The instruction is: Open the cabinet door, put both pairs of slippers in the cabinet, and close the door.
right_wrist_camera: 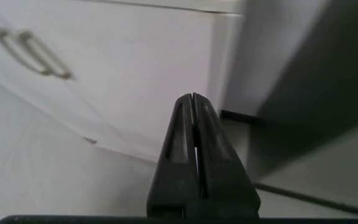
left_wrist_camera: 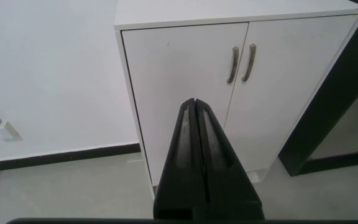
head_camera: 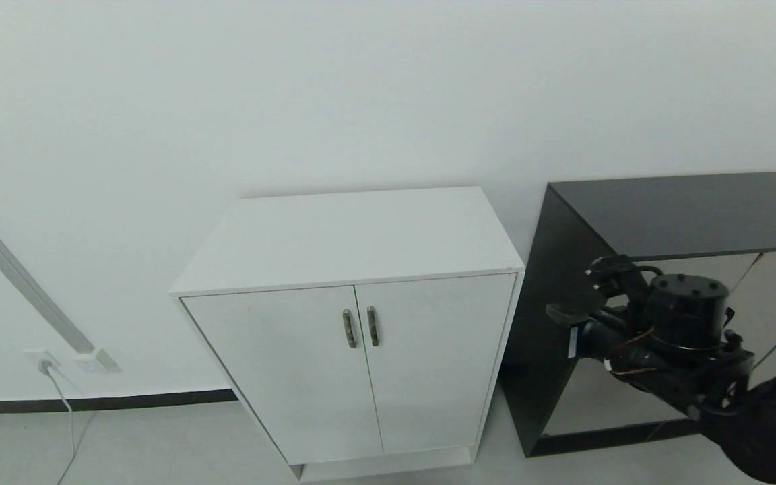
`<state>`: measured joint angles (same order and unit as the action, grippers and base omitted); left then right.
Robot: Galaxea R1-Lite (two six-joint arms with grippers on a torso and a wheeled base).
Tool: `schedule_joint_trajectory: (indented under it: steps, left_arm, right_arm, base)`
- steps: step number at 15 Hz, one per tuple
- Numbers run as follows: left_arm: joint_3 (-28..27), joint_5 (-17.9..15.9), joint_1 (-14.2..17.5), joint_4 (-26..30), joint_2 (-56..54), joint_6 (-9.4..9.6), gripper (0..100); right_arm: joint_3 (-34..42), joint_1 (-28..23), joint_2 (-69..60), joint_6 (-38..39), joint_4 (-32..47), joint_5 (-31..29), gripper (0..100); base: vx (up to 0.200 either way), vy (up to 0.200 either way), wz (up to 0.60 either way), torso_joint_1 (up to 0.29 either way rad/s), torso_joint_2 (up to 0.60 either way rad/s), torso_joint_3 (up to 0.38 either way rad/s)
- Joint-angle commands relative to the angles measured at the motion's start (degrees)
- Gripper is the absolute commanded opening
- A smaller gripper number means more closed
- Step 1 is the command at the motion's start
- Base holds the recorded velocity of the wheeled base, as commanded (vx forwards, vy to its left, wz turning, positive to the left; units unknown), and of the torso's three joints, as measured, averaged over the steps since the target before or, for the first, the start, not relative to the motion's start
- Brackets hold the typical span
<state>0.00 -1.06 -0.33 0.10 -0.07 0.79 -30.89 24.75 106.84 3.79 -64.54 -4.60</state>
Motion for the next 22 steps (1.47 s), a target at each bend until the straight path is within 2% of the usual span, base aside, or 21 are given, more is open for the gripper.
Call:
schedule_joint_trajectory:
  steps: [1,3,6,9,12,16,19,21,22]
  left_arm:
    - [0.0,0.0,0.0,0.0,0.1,0.0,0]
    - [0.0,0.0,0.0,0.0,0.1,0.0,0]
    - [0.0,0.0,0.0,0.0,0.1,0.0,0]
    - [0.0,0.0,0.0,0.0,0.1,-0.09,0]
    - [0.0,0.0,0.0,0.0,0.1,-0.09,0]
    - [0.0,0.0,0.0,0.0,0.1,-0.09,0]
    - [0.0,0.0,0.0,0.0,0.1,-0.09,0]
    - [0.0,0.0,0.0,0.0,0.1,-0.09,0]
    - [0.0,0.0,0.0,0.0,0.1,0.0,0]
  right_arm:
    - [7.1,-5.9,-10.1,0.0,-0.2,-2.1,0]
    - [14.1,-12.7,-17.5,0.0,0.0,-4.8,0]
    - [20.1,-21.1,-24.3,-0.1,0.2,-4.8,0]
    - [25.3,-26.1,-29.9,-0.2,0.3,-4.5,0]
    - [28.3,-25.2,-34.8,-1.8,2.0,-4.2,0]
    - [30.8,-17.8,-37.8,-2.3,5.7,-4.1,0]
    - [30.8,-17.0,-41.4,-2.5,10.1,-4.1,0]
    - [30.8,-17.0,-47.1,-3.2,16.0,-3.8,0]
    - [30.8,-17.0,-51.6,-3.9,21.5,-3.8,0]
  base:
    - [0.0,0.0,0.0,0.0,0.0,0.0]
    - [0.0,0.0,0.0,0.0,0.0,0.0]
    - [0.0,0.0,0.0,0.0,0.0,0.0]
    - [0.0,0.0,0.0,0.0,0.0,0.0]
    - [0.0,0.0,0.0,0.0,0.0,0.0]
    - [0.0,0.0,0.0,0.0,0.0,0.0]
    - [0.0,0.0,0.0,0.0,0.0,0.0]
    - [0.0,0.0,0.0,0.0,0.0,0.0]
    - [0.0,0.0,0.0,0.0,0.0,0.0]
